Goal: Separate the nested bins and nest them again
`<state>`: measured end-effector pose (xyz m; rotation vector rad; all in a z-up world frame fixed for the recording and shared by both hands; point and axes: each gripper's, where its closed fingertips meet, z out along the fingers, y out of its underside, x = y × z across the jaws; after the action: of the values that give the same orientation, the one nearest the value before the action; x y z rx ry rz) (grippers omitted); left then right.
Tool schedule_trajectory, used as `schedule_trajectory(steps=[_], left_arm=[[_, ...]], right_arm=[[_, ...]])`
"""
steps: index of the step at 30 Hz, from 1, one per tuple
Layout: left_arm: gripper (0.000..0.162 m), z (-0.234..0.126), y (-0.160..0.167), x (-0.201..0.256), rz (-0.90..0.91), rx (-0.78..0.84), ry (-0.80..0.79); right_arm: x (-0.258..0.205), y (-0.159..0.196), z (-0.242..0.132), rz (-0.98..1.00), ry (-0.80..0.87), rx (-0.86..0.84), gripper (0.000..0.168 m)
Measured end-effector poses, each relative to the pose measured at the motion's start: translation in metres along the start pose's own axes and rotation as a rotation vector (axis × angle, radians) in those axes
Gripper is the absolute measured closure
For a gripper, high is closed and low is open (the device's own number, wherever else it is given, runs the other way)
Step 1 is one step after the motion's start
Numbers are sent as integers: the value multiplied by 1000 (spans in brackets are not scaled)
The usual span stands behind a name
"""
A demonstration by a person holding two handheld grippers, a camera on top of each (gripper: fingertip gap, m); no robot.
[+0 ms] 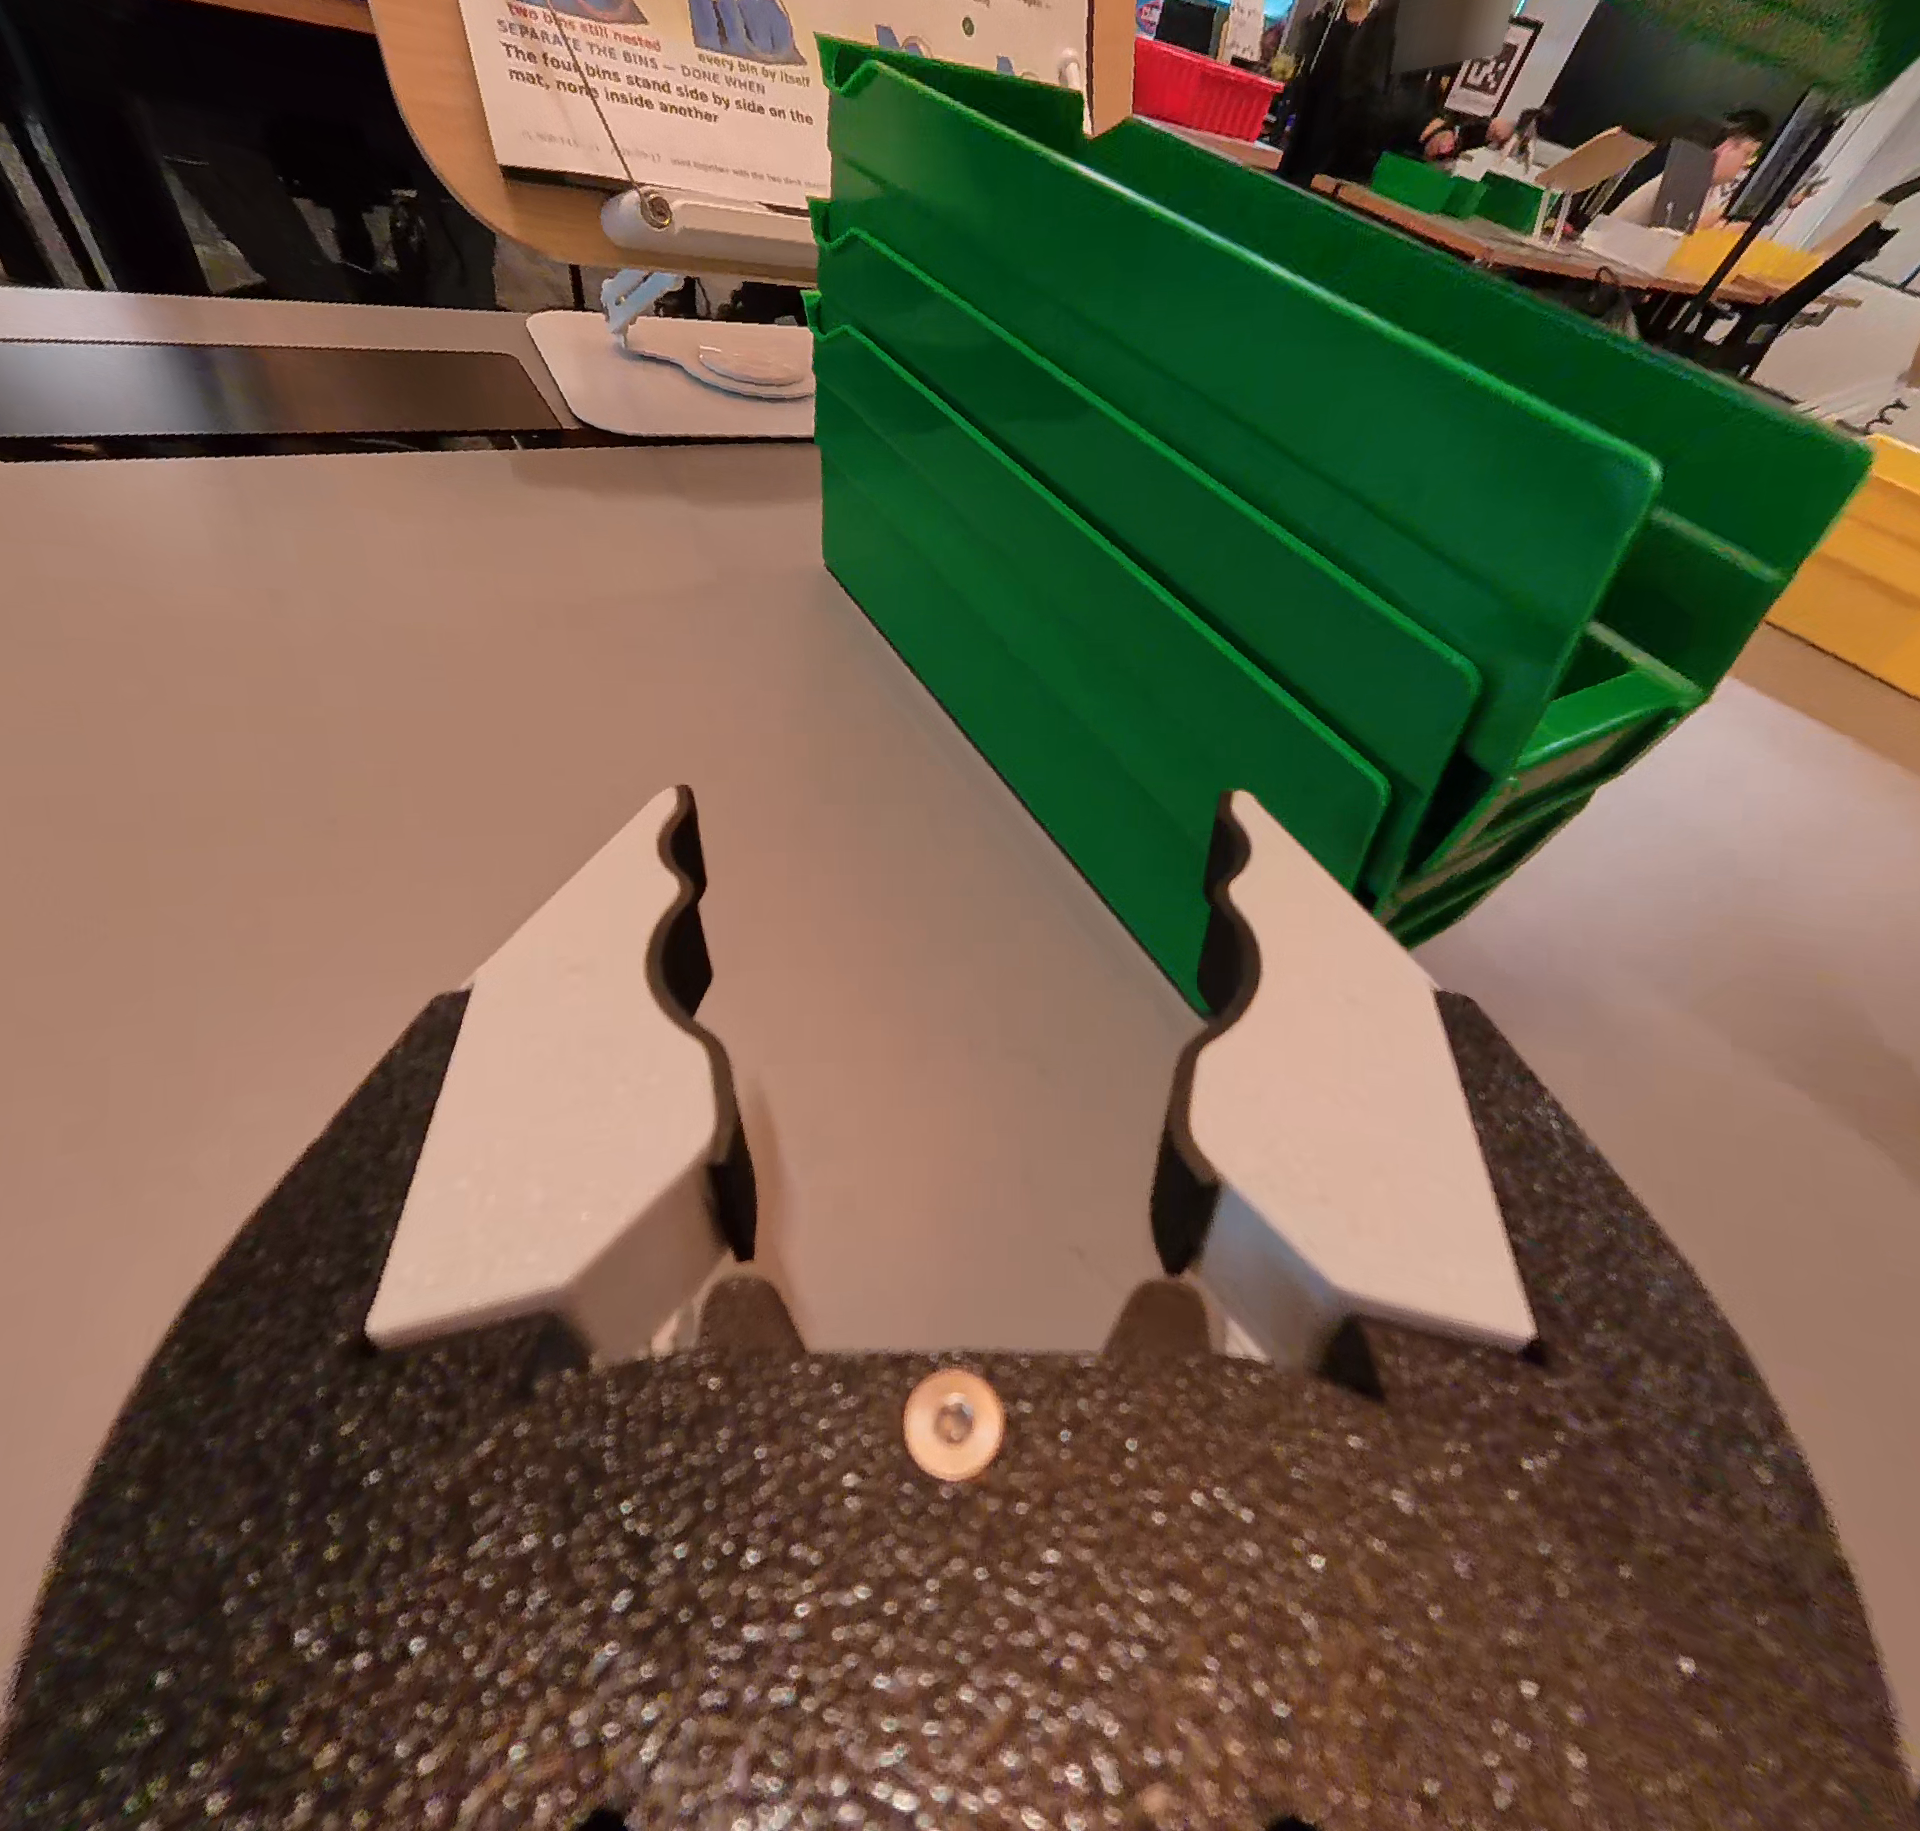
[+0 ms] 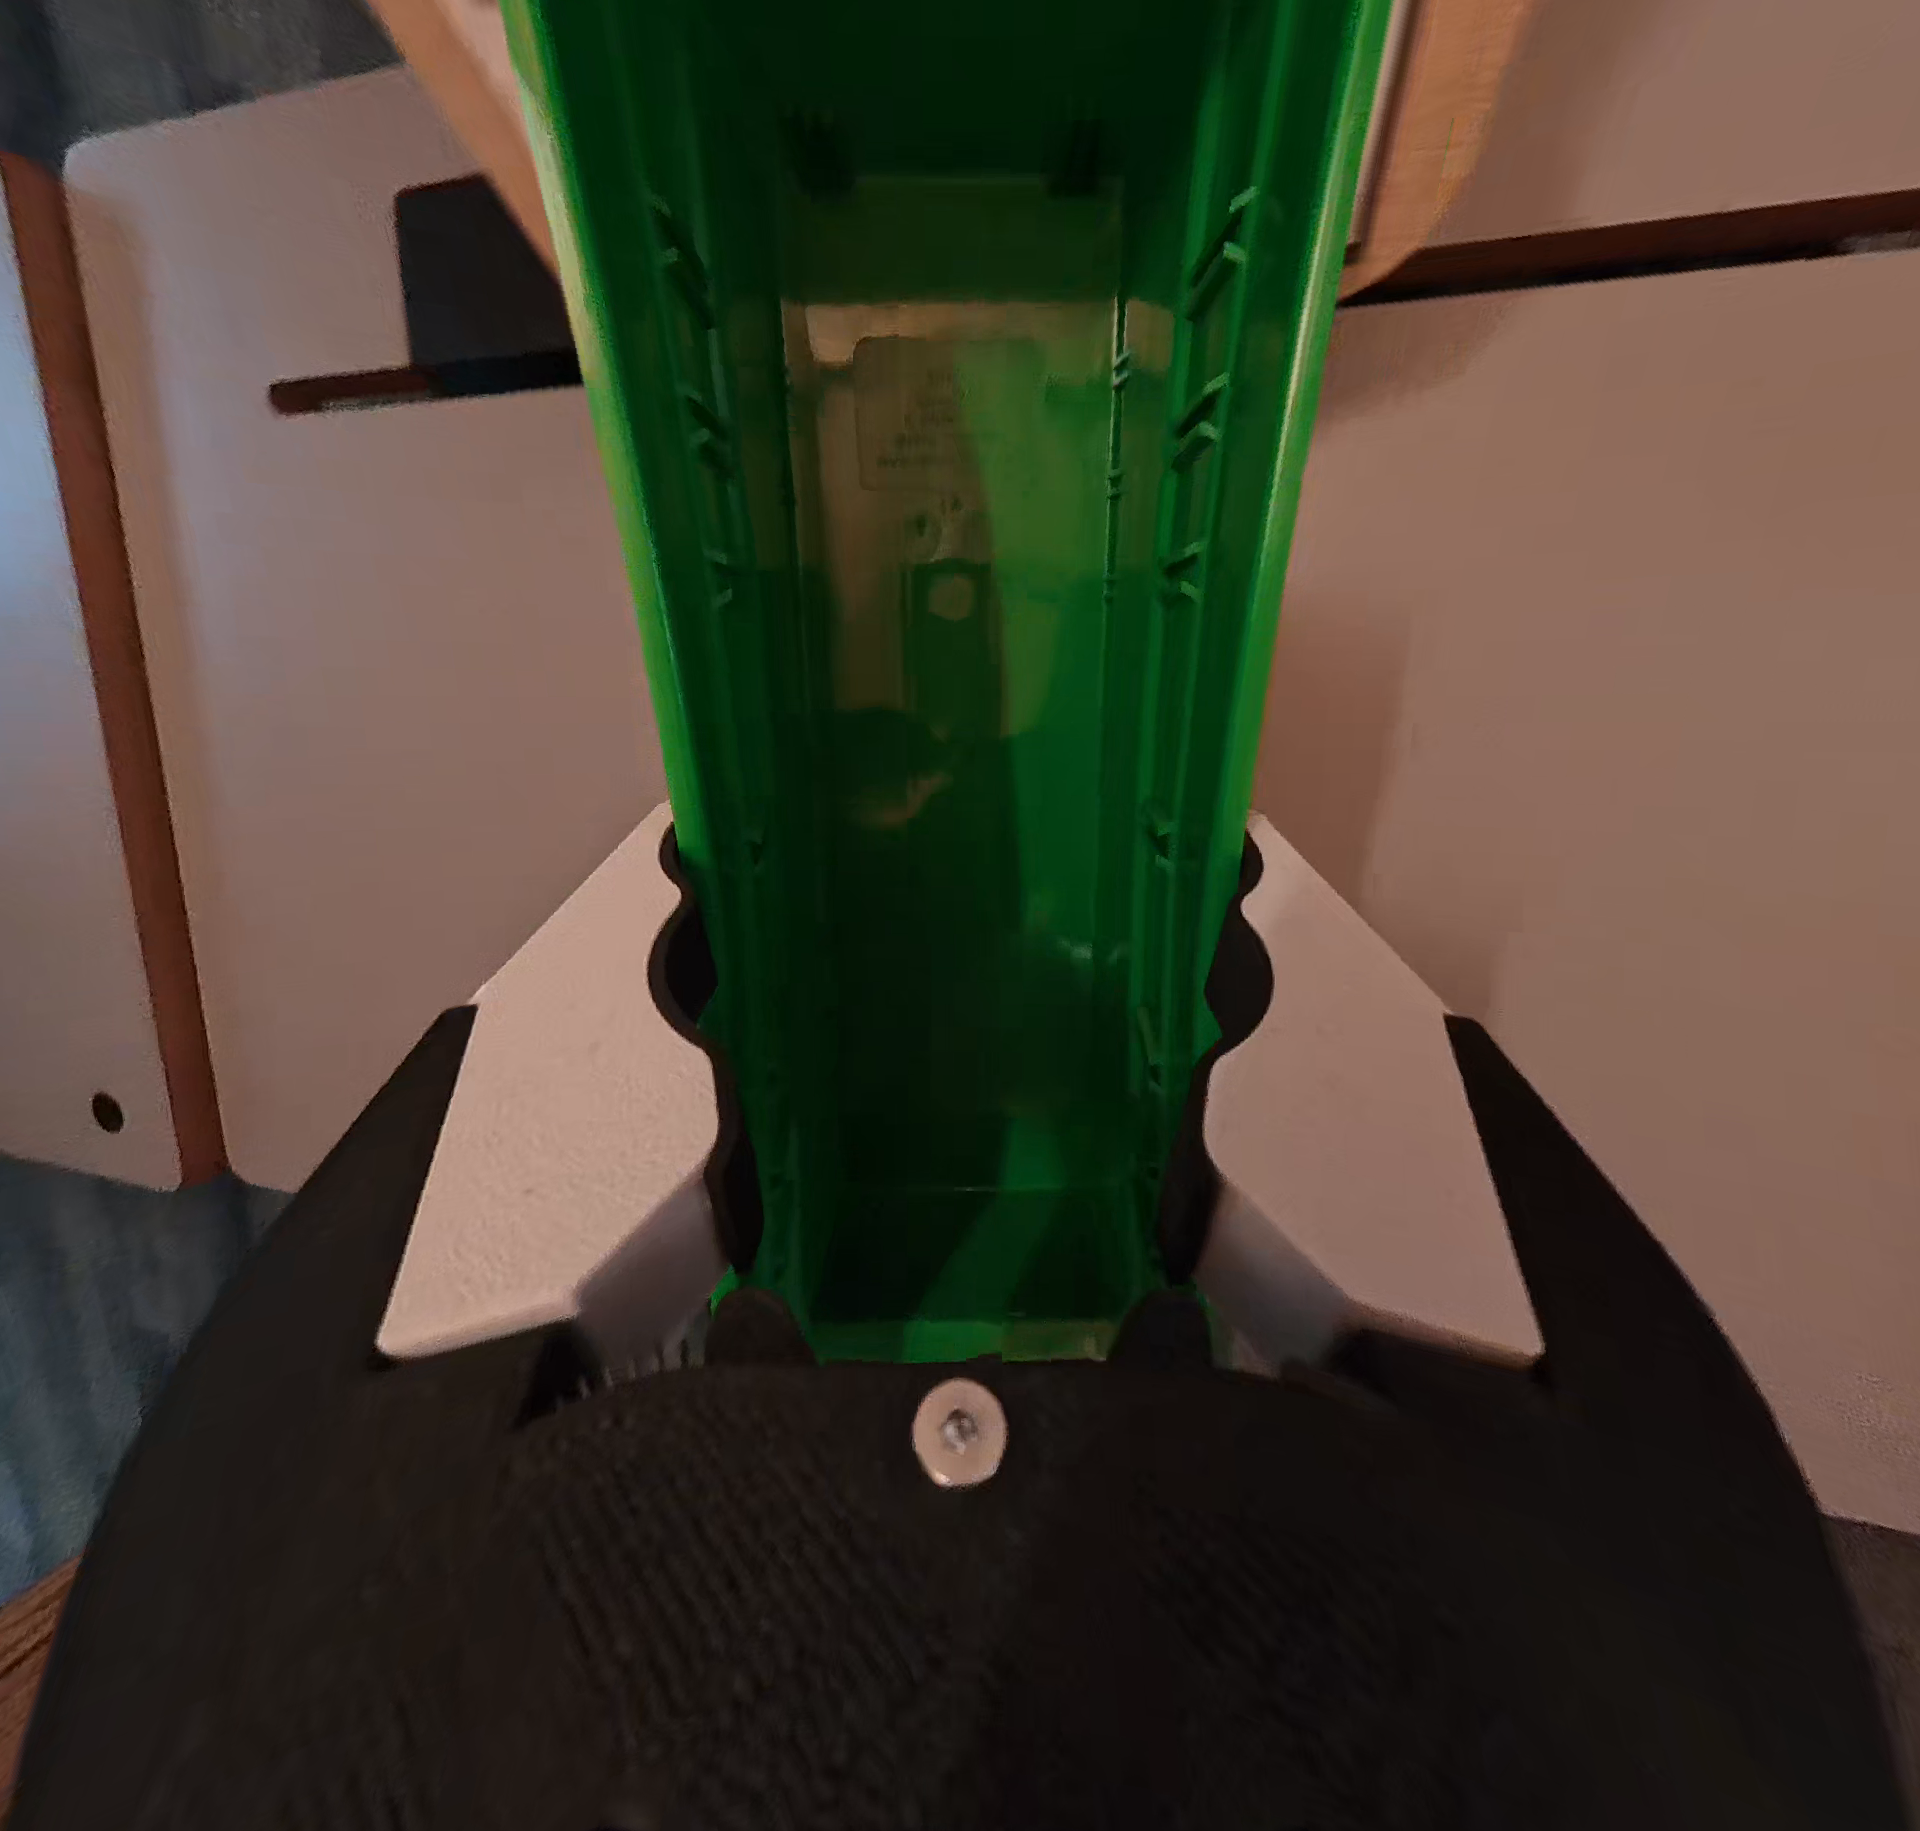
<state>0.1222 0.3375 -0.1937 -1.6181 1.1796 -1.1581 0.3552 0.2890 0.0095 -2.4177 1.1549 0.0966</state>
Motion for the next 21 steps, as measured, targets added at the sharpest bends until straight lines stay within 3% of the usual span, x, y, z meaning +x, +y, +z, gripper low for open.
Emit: schedule_trajectory(steps=[8, 21], left_arm=[[68, -10, -17, 15, 10, 49, 39], [69, -17, -28, 18, -13, 82, 63]], right_arm=[[-44, 42, 48, -17, 12, -51, 71], [-43, 77, 65, -28, 97, -88, 70]])
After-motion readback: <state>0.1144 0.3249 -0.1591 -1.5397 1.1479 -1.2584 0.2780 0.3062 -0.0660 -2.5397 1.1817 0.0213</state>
